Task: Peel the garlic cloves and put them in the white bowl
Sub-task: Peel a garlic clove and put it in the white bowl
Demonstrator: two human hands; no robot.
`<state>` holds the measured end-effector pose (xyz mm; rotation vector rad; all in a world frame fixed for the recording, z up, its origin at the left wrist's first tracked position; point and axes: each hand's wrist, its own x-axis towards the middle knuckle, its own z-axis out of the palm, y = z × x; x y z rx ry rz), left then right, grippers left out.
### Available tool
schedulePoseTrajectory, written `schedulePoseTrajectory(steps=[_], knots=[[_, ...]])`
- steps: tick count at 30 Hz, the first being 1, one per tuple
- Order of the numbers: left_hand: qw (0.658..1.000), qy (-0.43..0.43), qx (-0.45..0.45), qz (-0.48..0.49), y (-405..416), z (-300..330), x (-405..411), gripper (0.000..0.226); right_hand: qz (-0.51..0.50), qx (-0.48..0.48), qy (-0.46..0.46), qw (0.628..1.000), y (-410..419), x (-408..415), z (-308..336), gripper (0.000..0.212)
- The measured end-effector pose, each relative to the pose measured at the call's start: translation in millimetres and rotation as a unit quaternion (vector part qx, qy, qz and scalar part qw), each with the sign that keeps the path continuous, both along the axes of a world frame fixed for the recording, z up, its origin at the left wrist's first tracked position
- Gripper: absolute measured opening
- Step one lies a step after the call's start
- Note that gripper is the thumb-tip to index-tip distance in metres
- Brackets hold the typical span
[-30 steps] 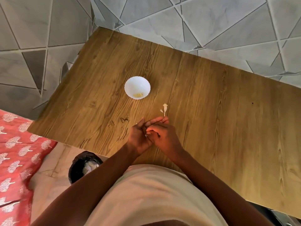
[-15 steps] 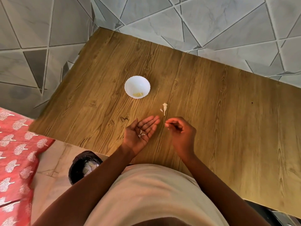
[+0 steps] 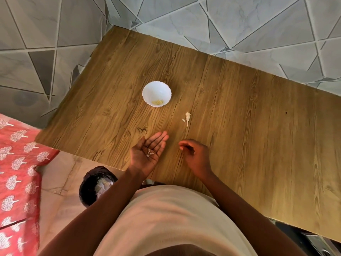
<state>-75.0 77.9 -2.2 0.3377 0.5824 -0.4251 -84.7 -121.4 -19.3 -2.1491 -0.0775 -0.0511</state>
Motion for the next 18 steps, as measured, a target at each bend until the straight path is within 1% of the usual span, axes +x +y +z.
schedulePoseTrajectory(steps=[2,3,4,6,9,12,14,15,18], knots=[[1.000,0.003,-0.004,0.003,6.6,0.3,-3.1,0.064,-0.085,-0.046,-0.044,0.994,-4.0,0.5,-4.7,0.025],[1.000,0.005,-0.006,0.004,10.4,0.4,-5.2,0.063,-0.105,-0.083,-0.061,0.989,-6.2,0.4,-8.4,0.027],[1.000,0.006,-0.006,0.004,13.9,0.2,-7.0,0.063,-0.098,-0.125,-0.070,0.985,-7.4,-0.7,-12.3,0.029],[1.000,0.009,-0.009,-0.001,23.2,-0.1,-11.4,0.063,-0.033,-0.190,-0.067,0.979,-0.5,-11.6,-19.9,0.036],[1.000,0.015,-0.013,-0.011,36.1,-0.5,-15.5,0.063,0.071,-0.219,-0.081,0.970,19.7,-38.2,-24.4,0.043],[0.999,0.024,-0.029,-0.021,49.0,-0.7,-23.2,0.061,0.115,-0.197,-0.083,0.970,48.6,-57.9,-21.7,0.043],[0.999,0.023,-0.038,-0.018,55.7,-1.5,-29.1,0.063,0.085,-0.144,-0.075,0.983,66.2,-64.0,-17.1,0.045],[0.999,0.023,-0.038,-0.012,60.3,-2.5,-32.4,0.063,0.062,-0.112,-0.068,0.989,76.0,-65.8,-14.2,0.042],[0.999,0.023,-0.033,0.024,66.3,-3.3,-46.8,0.061,0.028,-0.018,-0.044,0.998,101.7,-69.1,2.7,0.020]])
